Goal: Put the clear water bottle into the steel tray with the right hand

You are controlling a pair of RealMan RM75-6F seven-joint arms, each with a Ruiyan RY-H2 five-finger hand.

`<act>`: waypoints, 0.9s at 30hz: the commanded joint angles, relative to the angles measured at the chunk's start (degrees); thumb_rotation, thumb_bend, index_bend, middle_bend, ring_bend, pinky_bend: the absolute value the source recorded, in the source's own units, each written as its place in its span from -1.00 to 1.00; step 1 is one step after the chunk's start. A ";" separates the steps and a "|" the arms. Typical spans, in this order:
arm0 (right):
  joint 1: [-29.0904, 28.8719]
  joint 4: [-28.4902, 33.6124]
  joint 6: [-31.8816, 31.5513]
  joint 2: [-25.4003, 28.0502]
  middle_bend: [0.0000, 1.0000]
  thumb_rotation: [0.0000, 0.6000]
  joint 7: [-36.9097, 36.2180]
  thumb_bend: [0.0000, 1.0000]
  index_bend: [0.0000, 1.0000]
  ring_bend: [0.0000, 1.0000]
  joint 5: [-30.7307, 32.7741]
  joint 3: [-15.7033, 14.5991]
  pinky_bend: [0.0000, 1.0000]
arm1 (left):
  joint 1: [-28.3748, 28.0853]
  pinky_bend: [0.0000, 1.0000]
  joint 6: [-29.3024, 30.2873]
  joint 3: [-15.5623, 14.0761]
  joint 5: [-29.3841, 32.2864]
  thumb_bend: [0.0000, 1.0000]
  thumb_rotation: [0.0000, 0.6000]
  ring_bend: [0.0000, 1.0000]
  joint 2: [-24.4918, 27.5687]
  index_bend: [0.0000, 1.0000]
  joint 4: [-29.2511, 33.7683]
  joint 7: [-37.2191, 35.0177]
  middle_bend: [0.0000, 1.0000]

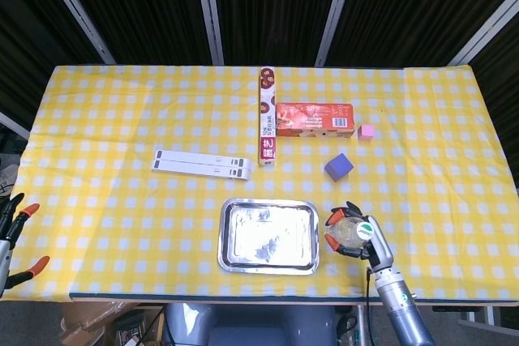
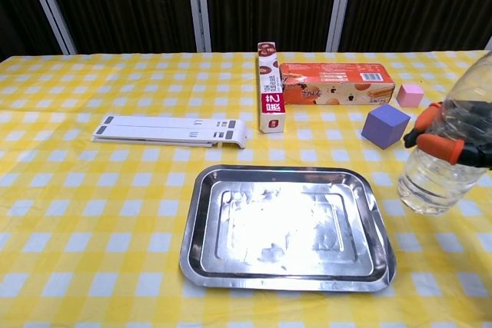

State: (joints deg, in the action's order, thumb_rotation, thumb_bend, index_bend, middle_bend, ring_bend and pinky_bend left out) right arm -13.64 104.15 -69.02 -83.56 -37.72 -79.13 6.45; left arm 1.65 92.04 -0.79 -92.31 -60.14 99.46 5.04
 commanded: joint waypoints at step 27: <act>-8.06 7.81 7.65 -8.23 0.28 1.00 19.42 0.77 0.75 -0.48 15.31 8.35 -1.00 | -0.55 -1.00 -1.19 0.27 1.18 -0.56 1.00 -1.00 0.43 -0.72 0.00 -1.24 -1.00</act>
State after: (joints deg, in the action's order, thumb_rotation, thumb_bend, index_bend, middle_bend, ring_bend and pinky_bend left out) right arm -21.13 110.85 -61.54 -92.76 -19.40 -64.19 13.86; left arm 1.11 90.86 -0.53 -91.15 -59.71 99.46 3.81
